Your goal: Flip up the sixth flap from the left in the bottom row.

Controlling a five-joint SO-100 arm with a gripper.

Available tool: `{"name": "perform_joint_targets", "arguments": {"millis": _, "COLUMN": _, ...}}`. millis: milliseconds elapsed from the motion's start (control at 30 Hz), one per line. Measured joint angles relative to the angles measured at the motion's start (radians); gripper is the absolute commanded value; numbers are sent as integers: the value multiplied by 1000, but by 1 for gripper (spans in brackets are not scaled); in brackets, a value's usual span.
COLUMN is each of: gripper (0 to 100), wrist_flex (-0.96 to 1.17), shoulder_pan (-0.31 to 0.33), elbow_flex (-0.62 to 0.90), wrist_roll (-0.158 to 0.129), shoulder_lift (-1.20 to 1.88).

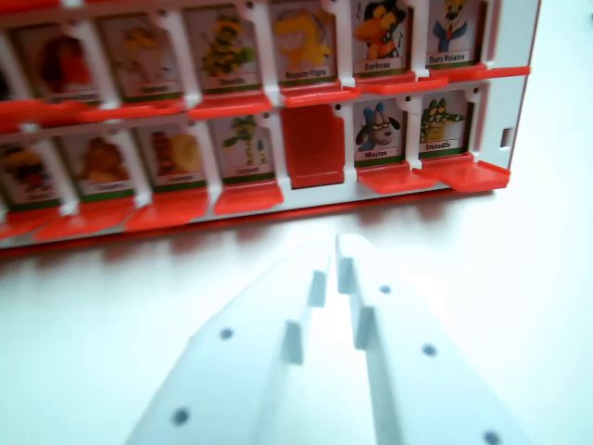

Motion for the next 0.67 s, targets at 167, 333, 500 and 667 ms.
{"name": "perform_joint_targets", "arguments": {"millis": 167, "gripper": 0, "wrist_flex": 258, "shoulder_pan": -2, "elbow_flex": 92, "wrist_roll": 0, "shoulder_lift": 383}}
{"name": "perform_joint_targets", "arguments": {"millis": 333, "gripper": 0, "wrist_flex": 546, "shoulder_pan": -26, "elbow_flex": 98, "wrist_roll": 12, "shoulder_lift": 729}}
{"name": "perform_joint_targets", "arguments": {"millis": 500, "gripper": 0, "wrist_flex": 765, "shoulder_pan": -26, "elbow_flex": 98, "wrist_roll": 14, "shoulder_lift": 950}}
{"name": "perform_joint_targets", "arguments": {"millis": 667, "gripper": 0, "wrist_flex": 897, "shoulder_pan": -58, "elbow_flex": 98, "wrist_roll": 14, "shoulder_lift": 1088}}
